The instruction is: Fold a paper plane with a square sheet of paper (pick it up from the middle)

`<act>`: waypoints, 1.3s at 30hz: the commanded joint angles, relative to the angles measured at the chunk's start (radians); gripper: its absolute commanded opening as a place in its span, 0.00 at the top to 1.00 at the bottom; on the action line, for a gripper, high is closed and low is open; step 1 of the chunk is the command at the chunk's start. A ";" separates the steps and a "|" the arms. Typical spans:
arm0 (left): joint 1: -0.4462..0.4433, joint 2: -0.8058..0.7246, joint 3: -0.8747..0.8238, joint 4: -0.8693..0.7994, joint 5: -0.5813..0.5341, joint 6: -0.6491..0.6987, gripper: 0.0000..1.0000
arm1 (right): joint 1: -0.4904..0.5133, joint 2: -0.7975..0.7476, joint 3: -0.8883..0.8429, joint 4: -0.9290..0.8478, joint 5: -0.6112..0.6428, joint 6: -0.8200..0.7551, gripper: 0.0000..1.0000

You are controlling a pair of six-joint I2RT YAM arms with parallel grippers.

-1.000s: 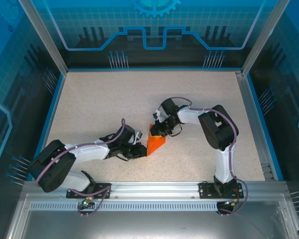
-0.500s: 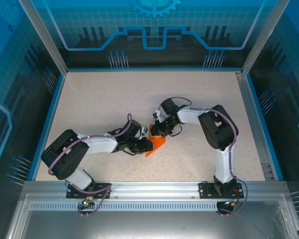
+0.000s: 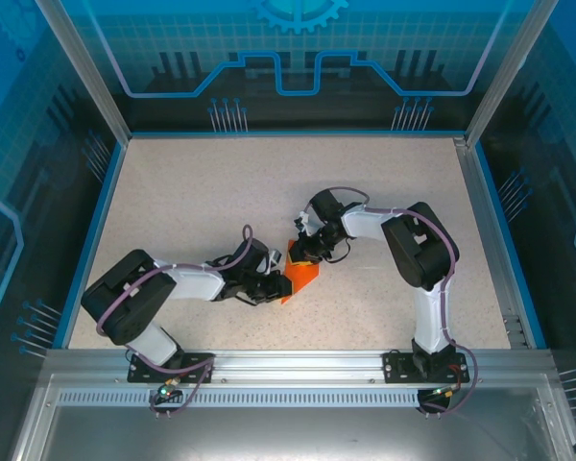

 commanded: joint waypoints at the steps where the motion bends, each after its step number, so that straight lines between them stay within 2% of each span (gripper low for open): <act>1: -0.030 0.001 -0.068 -0.199 -0.004 0.011 0.80 | 0.013 0.113 -0.043 -0.046 0.146 -0.011 0.81; 10: -0.062 -0.051 -0.085 -0.266 -0.016 0.017 0.81 | 0.012 0.112 -0.050 -0.041 0.147 -0.008 0.81; 19: -0.062 -0.189 -0.072 -0.345 -0.090 -0.003 0.82 | 0.017 0.112 -0.055 -0.035 0.142 -0.006 0.81; 26: -0.008 -0.346 -0.022 -0.354 -0.131 -0.023 0.80 | 0.018 0.111 -0.057 -0.024 0.136 -0.001 0.81; 29: 0.018 -0.326 0.013 -0.328 -0.129 -0.024 0.80 | 0.018 0.120 -0.051 -0.022 0.130 0.002 0.80; 39: 0.017 -0.080 0.140 -0.136 -0.067 -0.056 0.82 | 0.023 0.119 -0.047 -0.023 0.128 0.004 0.80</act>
